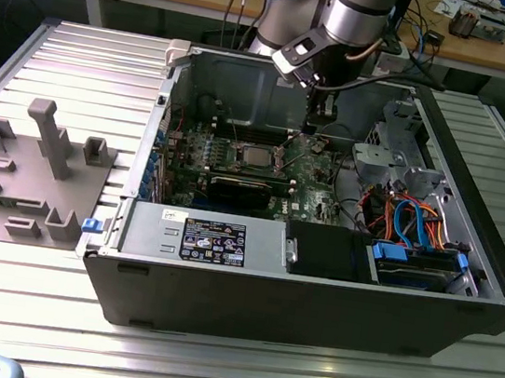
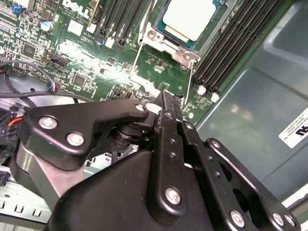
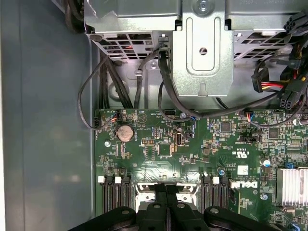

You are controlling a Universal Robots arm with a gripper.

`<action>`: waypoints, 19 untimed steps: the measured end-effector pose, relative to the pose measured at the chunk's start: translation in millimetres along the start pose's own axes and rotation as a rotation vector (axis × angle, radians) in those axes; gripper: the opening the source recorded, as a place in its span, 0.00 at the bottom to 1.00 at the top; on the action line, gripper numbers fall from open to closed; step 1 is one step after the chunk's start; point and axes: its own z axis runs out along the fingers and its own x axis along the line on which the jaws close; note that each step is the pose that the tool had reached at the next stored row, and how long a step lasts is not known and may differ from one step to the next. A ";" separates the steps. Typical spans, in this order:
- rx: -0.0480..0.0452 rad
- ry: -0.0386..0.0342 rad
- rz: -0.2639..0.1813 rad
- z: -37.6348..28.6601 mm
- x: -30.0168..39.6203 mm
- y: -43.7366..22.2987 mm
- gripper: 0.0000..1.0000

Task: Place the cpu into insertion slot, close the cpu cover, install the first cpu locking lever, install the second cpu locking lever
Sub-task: 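Close the cpu cover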

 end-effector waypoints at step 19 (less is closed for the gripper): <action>0.0000 0.0003 0.000 0.4 0.0 5.9 0.11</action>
